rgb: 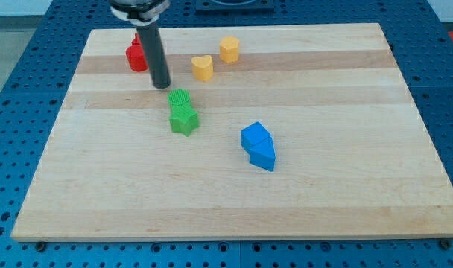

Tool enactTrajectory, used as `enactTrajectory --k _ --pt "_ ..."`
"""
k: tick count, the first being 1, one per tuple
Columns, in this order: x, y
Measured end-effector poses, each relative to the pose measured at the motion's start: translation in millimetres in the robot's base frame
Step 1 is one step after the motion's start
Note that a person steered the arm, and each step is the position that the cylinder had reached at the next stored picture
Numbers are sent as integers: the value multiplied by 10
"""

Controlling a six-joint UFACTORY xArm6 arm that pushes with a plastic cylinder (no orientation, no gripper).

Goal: Move the arm away from the yellow heart

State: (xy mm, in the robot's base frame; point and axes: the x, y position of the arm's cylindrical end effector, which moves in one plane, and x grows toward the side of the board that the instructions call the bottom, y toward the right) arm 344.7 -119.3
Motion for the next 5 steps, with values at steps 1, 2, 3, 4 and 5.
enactTrajectory --k 1,2,3,4,5 --pt "-191 439" --pt "-384 761" --pt "-425 798" --pt "37 738" --pt "80 1638"
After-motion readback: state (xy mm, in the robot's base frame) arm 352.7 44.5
